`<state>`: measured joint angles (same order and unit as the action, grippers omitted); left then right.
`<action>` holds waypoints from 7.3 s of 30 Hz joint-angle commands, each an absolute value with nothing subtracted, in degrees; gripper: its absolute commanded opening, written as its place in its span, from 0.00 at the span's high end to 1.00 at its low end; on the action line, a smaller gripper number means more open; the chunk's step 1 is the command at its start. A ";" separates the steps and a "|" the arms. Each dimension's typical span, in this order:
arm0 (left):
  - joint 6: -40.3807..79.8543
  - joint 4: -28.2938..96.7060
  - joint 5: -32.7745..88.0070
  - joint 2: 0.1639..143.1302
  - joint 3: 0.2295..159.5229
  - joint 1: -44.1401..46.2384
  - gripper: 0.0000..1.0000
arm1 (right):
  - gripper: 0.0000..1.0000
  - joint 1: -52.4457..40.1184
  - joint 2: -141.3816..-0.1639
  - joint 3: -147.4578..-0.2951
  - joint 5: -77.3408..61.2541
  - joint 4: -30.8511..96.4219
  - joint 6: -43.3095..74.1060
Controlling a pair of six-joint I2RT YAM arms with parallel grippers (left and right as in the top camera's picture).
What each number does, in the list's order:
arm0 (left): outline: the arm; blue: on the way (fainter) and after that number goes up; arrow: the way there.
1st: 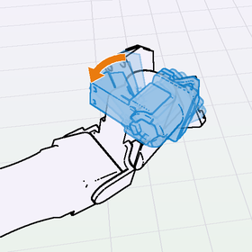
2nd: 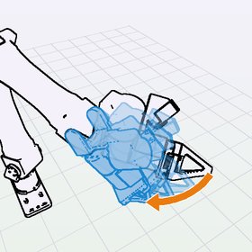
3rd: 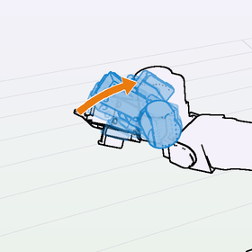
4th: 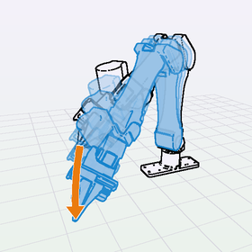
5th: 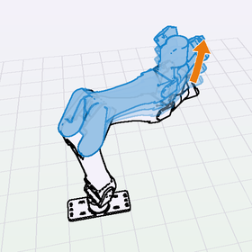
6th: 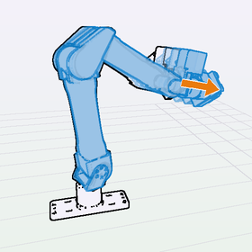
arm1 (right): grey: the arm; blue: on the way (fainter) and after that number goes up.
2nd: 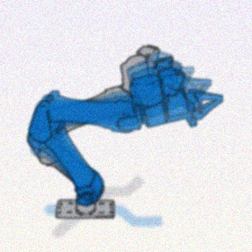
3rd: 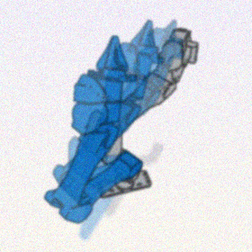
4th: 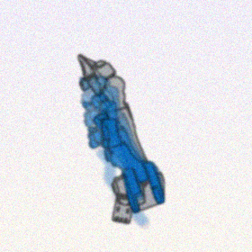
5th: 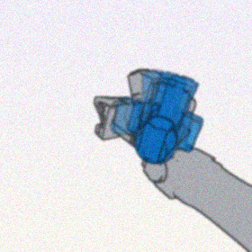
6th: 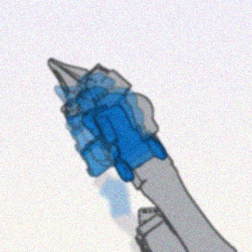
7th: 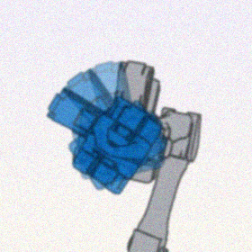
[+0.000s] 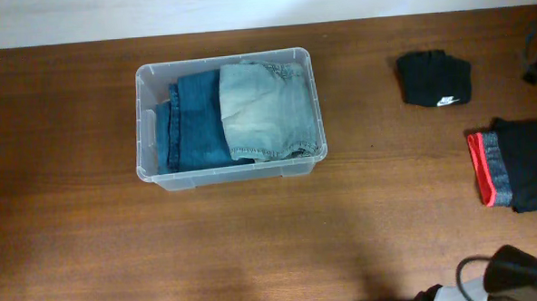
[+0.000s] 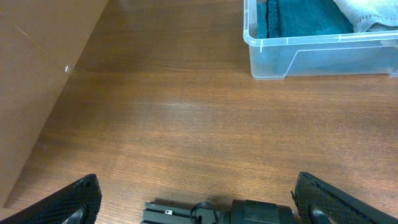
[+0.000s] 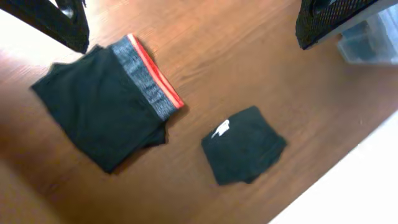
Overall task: Pack container
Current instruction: 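Move the right gripper over the black shirt with red trim, then grasp the black shirt with red trim with the right gripper, then lift the black shirt and carry it left over the container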
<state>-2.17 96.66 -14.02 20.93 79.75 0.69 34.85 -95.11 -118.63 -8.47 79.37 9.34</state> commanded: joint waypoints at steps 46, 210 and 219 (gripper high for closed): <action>-2.22 96.66 -15.00 20.82 79.64 0.97 0.01 | 0.01 71.40 -99.57 -63.57 -42.46 35.44 15.44; -2.22 96.66 -15.00 20.82 79.64 0.97 0.01 | 0.96 -31.16 -102.13 -100.95 -30.68 20.58 22.02; -2.24 96.66 -15.00 20.82 79.64 0.97 0.00 | 0.96 -36.05 -108.71 -100.95 -29.71 6.11 27.16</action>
